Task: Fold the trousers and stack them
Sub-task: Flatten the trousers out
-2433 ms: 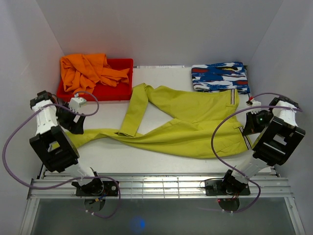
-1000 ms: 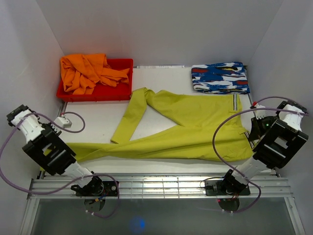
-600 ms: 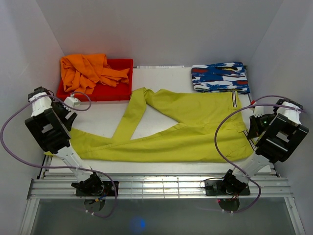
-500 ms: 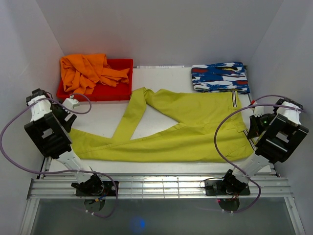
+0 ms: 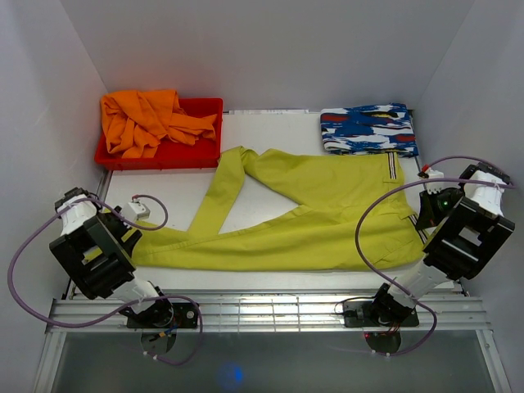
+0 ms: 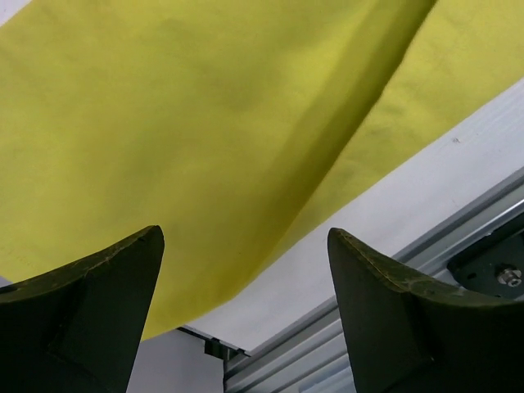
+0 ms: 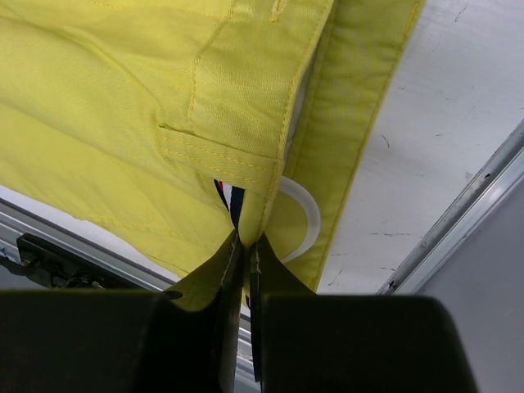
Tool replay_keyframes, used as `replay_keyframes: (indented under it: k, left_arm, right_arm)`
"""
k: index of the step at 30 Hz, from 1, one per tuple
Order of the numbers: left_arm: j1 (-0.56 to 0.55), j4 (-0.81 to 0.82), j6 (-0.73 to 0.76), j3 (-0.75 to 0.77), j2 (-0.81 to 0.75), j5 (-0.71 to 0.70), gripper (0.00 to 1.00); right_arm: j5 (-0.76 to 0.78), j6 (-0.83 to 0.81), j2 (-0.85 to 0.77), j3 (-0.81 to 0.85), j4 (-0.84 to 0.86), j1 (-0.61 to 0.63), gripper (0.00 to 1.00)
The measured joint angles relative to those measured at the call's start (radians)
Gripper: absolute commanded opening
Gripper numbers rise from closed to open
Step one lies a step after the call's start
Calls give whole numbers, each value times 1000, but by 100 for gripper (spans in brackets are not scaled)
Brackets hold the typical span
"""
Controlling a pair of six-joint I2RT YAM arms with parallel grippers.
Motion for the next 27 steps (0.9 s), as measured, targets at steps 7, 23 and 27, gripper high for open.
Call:
replay_keyframes:
  k: [7, 23, 27]
  left_arm:
    - [0, 92, 11, -47, 27, -5, 62]
    - [179, -179, 159, 16, -280, -12, 0]
    - [196, -229, 184, 92, -347, -12, 0]
  right_arm:
    - [-1, 0, -13, 0, -3, 0, 8]
    - [-23, -29, -71, -40, -6, 5, 8]
    - [-30, -41, -103, -53, -10, 5, 8]
